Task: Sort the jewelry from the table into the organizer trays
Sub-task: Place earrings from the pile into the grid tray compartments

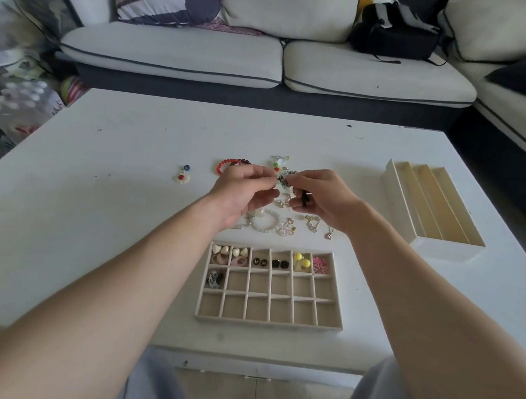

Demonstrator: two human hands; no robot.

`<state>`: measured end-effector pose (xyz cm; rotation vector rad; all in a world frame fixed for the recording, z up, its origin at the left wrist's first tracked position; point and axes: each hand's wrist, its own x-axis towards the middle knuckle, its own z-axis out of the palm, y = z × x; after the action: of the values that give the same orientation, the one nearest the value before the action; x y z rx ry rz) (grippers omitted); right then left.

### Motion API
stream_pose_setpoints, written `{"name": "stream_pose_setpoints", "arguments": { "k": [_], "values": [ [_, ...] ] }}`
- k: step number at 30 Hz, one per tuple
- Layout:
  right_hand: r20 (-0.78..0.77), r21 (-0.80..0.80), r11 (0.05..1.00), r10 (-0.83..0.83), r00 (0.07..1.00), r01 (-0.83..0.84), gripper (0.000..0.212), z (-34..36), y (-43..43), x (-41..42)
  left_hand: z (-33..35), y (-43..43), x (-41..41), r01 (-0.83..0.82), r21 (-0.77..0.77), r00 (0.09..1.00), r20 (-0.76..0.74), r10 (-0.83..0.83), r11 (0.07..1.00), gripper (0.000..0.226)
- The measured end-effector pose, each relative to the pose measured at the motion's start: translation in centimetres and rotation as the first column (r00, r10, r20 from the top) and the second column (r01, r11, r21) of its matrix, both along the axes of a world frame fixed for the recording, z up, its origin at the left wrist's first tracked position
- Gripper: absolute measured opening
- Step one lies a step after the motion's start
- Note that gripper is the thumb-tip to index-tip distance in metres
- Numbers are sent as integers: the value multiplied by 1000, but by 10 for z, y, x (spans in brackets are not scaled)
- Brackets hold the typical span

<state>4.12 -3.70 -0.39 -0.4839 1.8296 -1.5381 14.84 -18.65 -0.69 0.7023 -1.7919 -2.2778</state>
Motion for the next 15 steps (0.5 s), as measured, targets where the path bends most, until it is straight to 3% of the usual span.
{"name": "stream_pose_setpoints", "arguments": {
  "k": [9,12,15],
  "values": [
    [-68,158,986,62,996,-50,16,-4,-15,45,3,-20,49,-18,-279,996,81,42,960,25],
    [-89,290,949,156,984,-125,16,-5,-18,64,2,-26,66,6,-379,991,126,45,925,23],
    [-31,323,926,218,975,-197,16,-6,-22,82,4,-27,82,52,-470,985,170,33,881,15]
  ]
}}
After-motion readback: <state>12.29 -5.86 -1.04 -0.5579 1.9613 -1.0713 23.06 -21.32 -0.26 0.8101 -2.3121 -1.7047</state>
